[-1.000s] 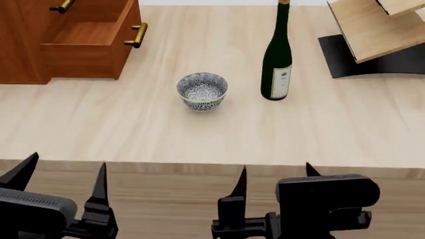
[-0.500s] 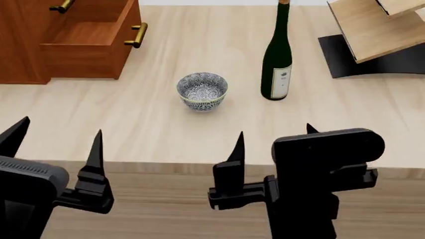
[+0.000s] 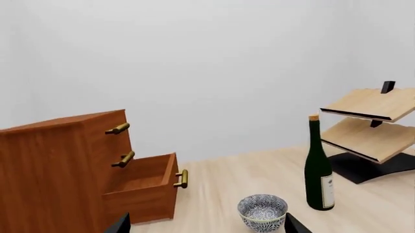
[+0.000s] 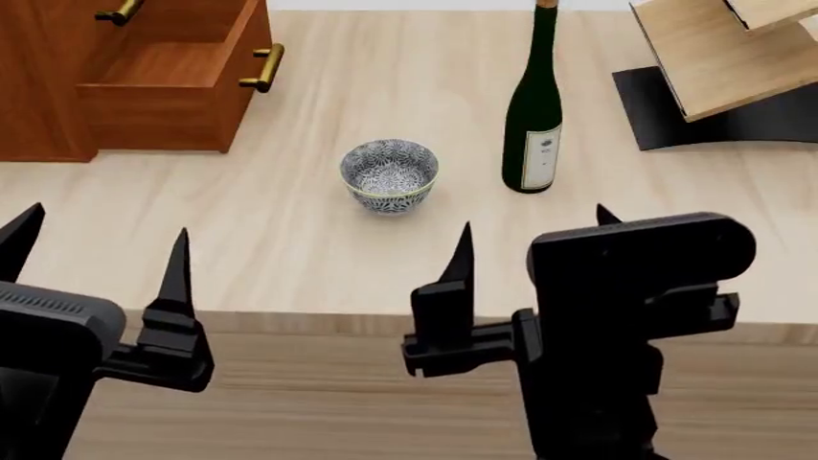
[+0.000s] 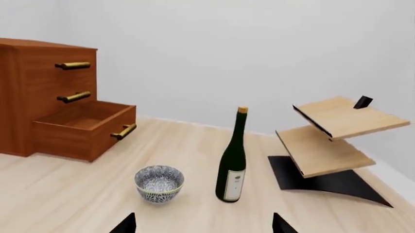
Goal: Put the bowl in the bottom drawer of the cabinet.
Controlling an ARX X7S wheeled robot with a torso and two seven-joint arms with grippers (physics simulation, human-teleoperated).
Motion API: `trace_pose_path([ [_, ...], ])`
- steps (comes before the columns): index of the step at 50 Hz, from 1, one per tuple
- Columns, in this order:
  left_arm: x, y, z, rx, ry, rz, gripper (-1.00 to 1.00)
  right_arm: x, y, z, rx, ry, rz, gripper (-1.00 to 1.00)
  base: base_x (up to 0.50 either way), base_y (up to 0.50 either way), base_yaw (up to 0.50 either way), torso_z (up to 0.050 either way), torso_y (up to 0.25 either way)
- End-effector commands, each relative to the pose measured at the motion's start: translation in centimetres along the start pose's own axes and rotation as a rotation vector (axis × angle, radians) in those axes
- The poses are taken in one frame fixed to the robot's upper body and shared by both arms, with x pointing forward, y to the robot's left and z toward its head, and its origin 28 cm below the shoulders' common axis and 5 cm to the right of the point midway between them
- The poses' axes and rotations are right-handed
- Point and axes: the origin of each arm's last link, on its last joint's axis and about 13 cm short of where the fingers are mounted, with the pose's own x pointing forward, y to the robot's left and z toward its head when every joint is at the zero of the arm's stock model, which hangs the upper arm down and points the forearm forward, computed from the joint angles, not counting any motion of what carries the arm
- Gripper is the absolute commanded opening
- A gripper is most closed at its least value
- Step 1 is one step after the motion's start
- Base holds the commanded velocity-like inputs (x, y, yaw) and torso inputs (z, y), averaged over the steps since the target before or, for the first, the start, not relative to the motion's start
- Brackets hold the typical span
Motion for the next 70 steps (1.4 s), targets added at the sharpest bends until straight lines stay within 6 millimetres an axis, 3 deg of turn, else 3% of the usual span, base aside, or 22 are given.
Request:
trace_pose_path([
  [1, -0.16, -0.11, -0.21, -0.002, 0.009, -0.018, 1.00, -0.29, 0.04, -0.26, 0.005, 0.008, -0.004, 1.00, 0.00, 0.00, 0.00, 0.000, 0.000],
  [31, 0.01, -0.27, -0.15, -0.006, 0.007, -0.027, 1.00, -0.36, -0.11, -0.14, 0.014, 0.000, -0.005, 1.00, 0.16, 0.20, 0.00, 0.000, 0.000],
  [70, 0.11, -0.25, -0.08, -0.016, 0.004, -0.030, 1.00, -0.22, -0.02, 0.06, 0.005, 0.000, 0.003, 1.00, 0.22, 0.01, 0.00, 0.000, 0.000],
])
